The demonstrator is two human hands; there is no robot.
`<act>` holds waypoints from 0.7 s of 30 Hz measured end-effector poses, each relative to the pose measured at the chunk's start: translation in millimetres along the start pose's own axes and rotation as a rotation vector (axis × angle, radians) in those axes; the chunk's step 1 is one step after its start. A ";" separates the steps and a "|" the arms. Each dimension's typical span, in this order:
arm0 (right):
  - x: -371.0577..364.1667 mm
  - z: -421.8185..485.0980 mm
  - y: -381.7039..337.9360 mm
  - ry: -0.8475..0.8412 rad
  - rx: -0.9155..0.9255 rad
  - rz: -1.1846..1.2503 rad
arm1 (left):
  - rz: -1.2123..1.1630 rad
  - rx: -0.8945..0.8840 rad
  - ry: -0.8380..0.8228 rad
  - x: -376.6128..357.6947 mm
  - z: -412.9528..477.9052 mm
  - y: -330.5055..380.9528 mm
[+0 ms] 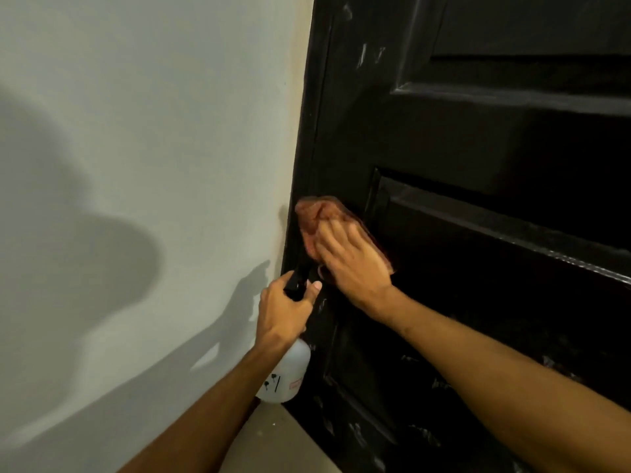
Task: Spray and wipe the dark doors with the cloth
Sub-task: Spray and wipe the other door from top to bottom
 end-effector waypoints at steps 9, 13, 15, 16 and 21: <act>-12.9 20.0 -37.9 -0.048 0.048 0.019 | -0.015 -0.019 0.022 29.9 -2.5 -21.6; -28.1 -18.1 -73.3 -0.187 0.272 -0.042 | 0.002 -0.028 0.025 39.5 -8.2 -17.6; -12.4 -10.4 -31.7 -0.021 0.056 0.075 | 0.000 -0.035 0.017 41.8 -5.7 -14.8; -5.8 -8.0 -10.7 0.057 -0.064 0.084 | -0.001 -0.029 0.017 42.4 -5.9 -17.0; -34.7 -63.6 -54.4 -0.164 0.173 0.018 | 0.041 -0.004 -0.017 31.2 -22.4 -29.3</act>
Point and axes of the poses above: each hand's wrist, its own z-axis towards the middle knuckle, its own x-axis out of the back of the hand, y = z × x, the point moved 4 cm from there along z, towards the middle knuckle, and after that the axes turned 15 degrees about -y, right-handed, at the moved point
